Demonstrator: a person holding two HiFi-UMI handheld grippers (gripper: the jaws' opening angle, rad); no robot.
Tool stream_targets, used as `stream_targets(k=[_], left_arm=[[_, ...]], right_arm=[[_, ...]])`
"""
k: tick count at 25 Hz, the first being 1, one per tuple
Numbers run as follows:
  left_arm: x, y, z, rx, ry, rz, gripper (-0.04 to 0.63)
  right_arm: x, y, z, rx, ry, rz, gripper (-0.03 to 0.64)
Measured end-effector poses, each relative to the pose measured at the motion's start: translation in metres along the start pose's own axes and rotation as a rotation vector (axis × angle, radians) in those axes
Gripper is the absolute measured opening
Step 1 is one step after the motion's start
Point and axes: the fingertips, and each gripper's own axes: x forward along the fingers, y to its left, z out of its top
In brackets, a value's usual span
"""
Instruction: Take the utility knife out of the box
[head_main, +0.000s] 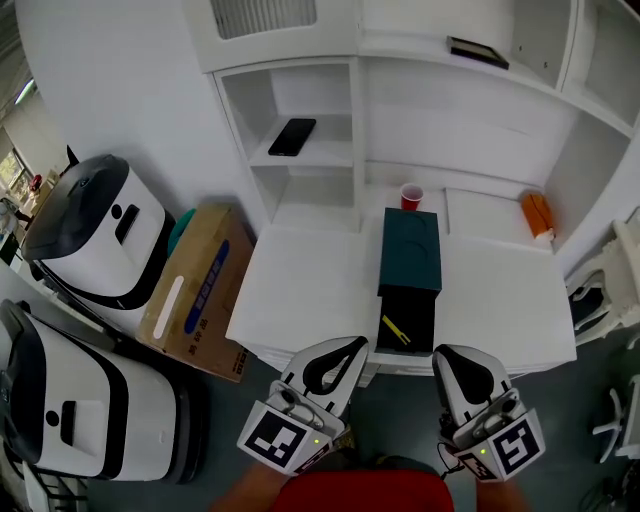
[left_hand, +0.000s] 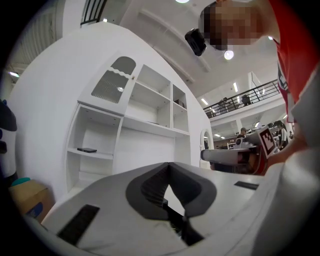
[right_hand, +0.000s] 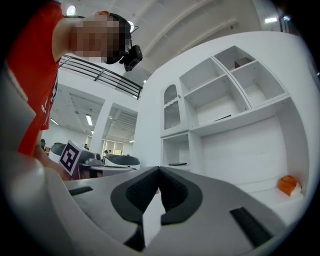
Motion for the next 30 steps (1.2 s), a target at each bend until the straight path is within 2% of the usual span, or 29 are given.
stream_targets(k=[3,6,8,12,16,19,23,28,30], left_arm=[[0.006,0.008,-0.007,-0.022,0.034,-0.022,0.014],[0.013,0.018,-0.009,-0.019,0.019,-0.026,0.014],[0.016,0.021,-0.012,-0.035,0.042,-0.026,0.014],[0.025,0.034,-0.010,0.002,-0.009,0.001,0.014],[0.032,0.042,-0.014,-0.007,-0.005,0.022,0.014],[0.036,0.045,-0.023,-0.042,0.046,0.033,0.015],[0.040,0.050,-0.029,-0.051,0.057,0.042,0.014],[0.042,0.060,-0.029,-0.017,0.008,0.058,0.014],[0.041,0.062,-0.032,-0.021,0.013,0.063,0.014]], right_arm=[[0.011,-0.004,-0.006,-0.004,0.014,-0.021,-0.002],[0.020,-0.008,-0.014,0.003,0.038,-0.031,-0.001],[0.025,-0.011,-0.019,0.005,0.061,-0.030,0.004],[0.037,-0.021,-0.032,0.012,0.110,-0.010,0.026],[0.051,-0.029,-0.050,0.004,0.189,0.025,0.035],[0.063,-0.035,-0.074,-0.002,0.289,0.064,0.038],[0.074,-0.039,-0.118,-0.034,0.455,0.128,0.040],[0.081,-0.042,-0.170,-0.054,0.670,0.206,0.069],[0.082,-0.042,-0.193,-0.061,0.764,0.239,0.112]])
